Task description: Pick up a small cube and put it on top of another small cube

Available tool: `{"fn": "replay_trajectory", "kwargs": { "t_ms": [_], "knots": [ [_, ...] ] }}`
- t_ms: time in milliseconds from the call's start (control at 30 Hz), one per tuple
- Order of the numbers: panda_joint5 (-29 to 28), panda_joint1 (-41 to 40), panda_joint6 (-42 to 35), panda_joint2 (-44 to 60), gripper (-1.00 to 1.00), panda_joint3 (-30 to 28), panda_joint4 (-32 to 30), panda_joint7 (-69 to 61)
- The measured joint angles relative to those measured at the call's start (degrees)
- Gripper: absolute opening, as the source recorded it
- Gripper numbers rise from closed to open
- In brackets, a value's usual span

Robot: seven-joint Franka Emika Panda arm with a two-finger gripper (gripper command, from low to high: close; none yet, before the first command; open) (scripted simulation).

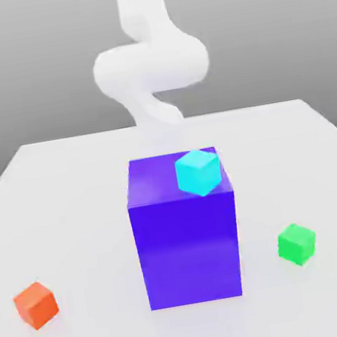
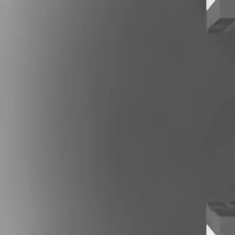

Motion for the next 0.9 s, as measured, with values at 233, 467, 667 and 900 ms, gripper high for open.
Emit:
{"fn": "replay_trajectory", "kwargs": {
  "t_ms": [233, 467, 667, 900],
  "knots": [
    [-1.80, -0.41, 2.20, 14.75, 0.00, 5.70, 3.59, 5.40],
    [-5.50, 0.14, 4.22, 29.28, 0.00, 10.86, 7.14, 12.10],
    [-9.64, 3.09, 5.85, 41.95, 0.00, 13.46, 10.21, 18.46],
    [-13.06, 7.53, 7.84, 56.56, 0.00, 13.90, 13.76, 24.90]
  ]
}}
